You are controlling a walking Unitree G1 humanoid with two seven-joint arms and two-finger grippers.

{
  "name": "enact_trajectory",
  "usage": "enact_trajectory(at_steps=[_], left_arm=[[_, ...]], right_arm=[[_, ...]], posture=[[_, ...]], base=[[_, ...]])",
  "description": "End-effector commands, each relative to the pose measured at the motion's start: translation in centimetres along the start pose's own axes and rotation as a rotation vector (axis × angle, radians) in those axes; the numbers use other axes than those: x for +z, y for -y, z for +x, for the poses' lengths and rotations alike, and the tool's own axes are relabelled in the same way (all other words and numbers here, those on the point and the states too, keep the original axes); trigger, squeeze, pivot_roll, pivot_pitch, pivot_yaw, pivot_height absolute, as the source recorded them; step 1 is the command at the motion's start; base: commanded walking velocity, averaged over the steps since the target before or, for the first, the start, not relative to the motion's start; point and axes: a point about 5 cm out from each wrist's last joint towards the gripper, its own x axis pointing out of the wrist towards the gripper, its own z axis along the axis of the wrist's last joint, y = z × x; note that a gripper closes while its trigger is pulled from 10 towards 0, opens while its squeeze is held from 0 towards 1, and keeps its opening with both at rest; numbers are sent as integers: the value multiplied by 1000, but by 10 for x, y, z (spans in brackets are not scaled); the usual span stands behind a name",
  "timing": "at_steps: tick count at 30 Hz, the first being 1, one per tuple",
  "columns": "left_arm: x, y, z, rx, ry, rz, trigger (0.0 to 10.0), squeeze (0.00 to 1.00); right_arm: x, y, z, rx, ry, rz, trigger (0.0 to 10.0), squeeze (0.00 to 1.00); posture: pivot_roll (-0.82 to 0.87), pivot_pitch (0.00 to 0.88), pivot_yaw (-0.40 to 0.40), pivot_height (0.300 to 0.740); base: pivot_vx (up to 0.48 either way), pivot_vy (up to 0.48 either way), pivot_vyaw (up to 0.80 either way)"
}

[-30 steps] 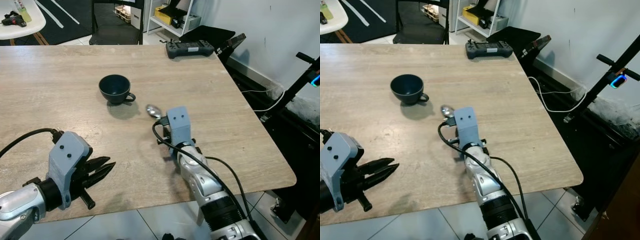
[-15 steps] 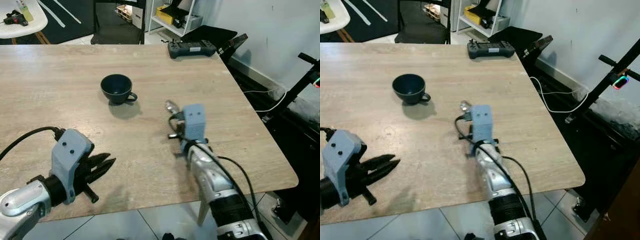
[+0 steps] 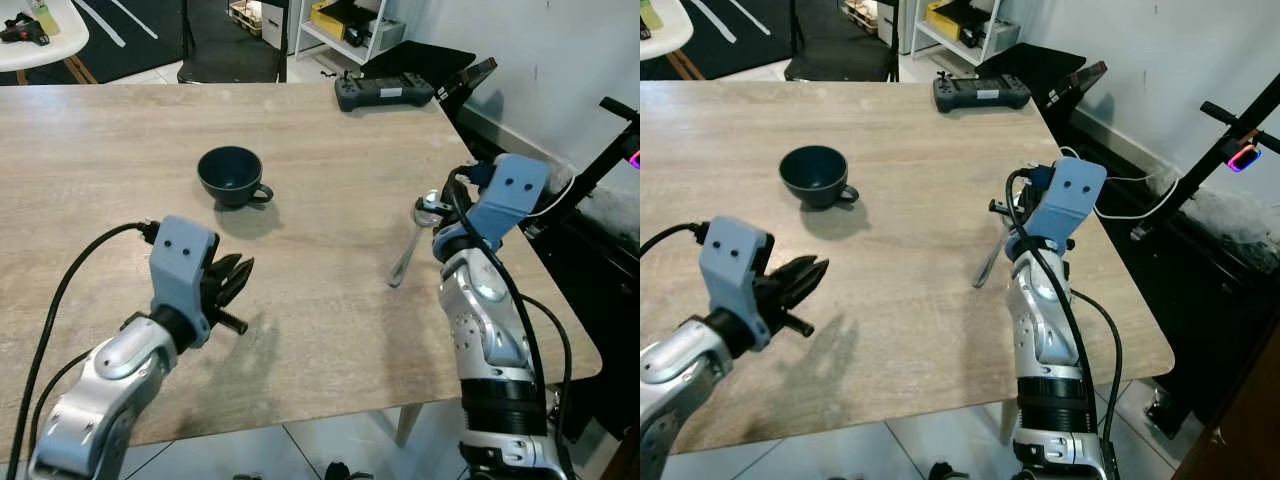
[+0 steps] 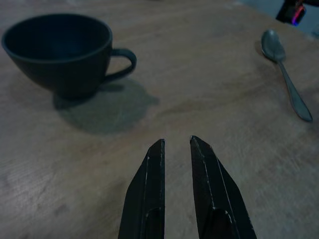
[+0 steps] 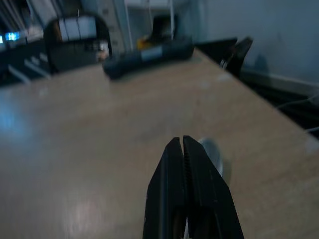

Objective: Setting the table

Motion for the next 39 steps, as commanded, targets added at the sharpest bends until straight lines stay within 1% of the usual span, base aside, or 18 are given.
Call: enact_trajectory(at_steps=[1, 2, 3, 5, 6, 7, 9, 12, 20, 21, 22, 26, 27, 28, 29, 31, 32, 39], left_arm=[[-5, 0, 1, 3, -18, 4, 10000, 0], [-5, 0, 1, 3, -18, 4, 10000, 0], [-5, -1, 2, 16, -13, 11, 10000, 0], [-4, -3, 2, 28, -9, 14, 10000, 0], [-4, -3, 3, 32, -10, 13, 10000, 0], [-5, -3, 3, 36, -11, 12, 10000, 0], [-6, -2, 2, 41, -12, 13, 10000, 0], [-6, -1, 1, 43, -12, 11, 10000, 0], [-7, -1, 0, 61, -9, 7, 10000, 0], [-7, -1, 0, 62, -9, 7, 10000, 0], [-8, -1, 0, 63, -9, 7, 10000, 0], [-8, 0, 1, 63, -9, 6, 10000, 0], [-8, 0, 1, 62, -8, 6, 10000, 0], [-7, 0, 1, 61, -7, 6, 10000, 0], [-7, 0, 2, 61, -7, 6, 10000, 0], [-7, 1, 1, 62, -6, 5, 10000, 0], [-7, 1, 1, 65, -6, 4, 10000, 0], [-7, 0, 0, 72, -5, -1, 10000, 0]], right_arm=[[-18, -1, -4, 19, -100, -70, 10000, 0], [-18, -1, -4, 19, -100, -70, 10000, 0], [-29, -3, -4, 13, -162, -108, 10000, 0], [-34, -4, -4, -3, -191, -106, 10000, 0], [-38, -5, -3, -16, -219, -132, 10000, 929], [-44, -8, -2, -35, -245, -144, 10000, 1000], [-48, -13, 0, -58, -260, -117, 10000, 1000], [-55, -14, 1, -107, -298, -139, 10000, 1000], [-58, -10, 5, -199, -307, -127, 10000, 1000], [-58, -10, 6, -219, -310, -135, 10000, 949], [-59, -9, 7, -232, -314, -140, 10000, 0], [-64, -10, 11, -269, -338, -140, 10000, 0], [-66, -11, 12, -266, -353, -146, 8588, 0], [-69, -13, 13, -253, -368, -155, 4392, 0], [-71, -14, 13, -242, -378, -161, 4392, 0], [-76, -16, 11, -223, -404, -175, 4980, 0], [-83, -17, 8, -215, -432, -186, 0, 0], [-92, -16, 3, -218, -472, -175, 0, 0]], posture=[[93, 124, 16, 740], [93, 124, 16, 740], [92, 122, 18, 740], [92, 122, 18, 740], [97, 126, 16, 740], [101, 126, 14, 740], [105, 128, 13, 740], [108, 129, 8, 740], [122, 135, -6, 740], [122, 135, -6, 740], [122, 135, -6, 740], [121, 135, -5, 740], [121, 135, -5, 740], [121, 135, -5, 740], [121, 135, -5, 740], [119, 135, -7, 740], [121, 135, -8, 740], [122, 139, -11, 740]], base=[[0, 0, 0], [0, 0, 0], [0, 0, 0], [0, 0, 0], [0, 0, 0], [0, 0, 0], [0, 0, 0], [0, 0, 0], [0, 0, 0], [0, 0, 0], [0, 0, 0], [0, 0, 0], [0, 0, 0], [0, 0, 0], [0, 0, 0], [0, 0, 0], [0, 0, 0], [0, 0, 0]])
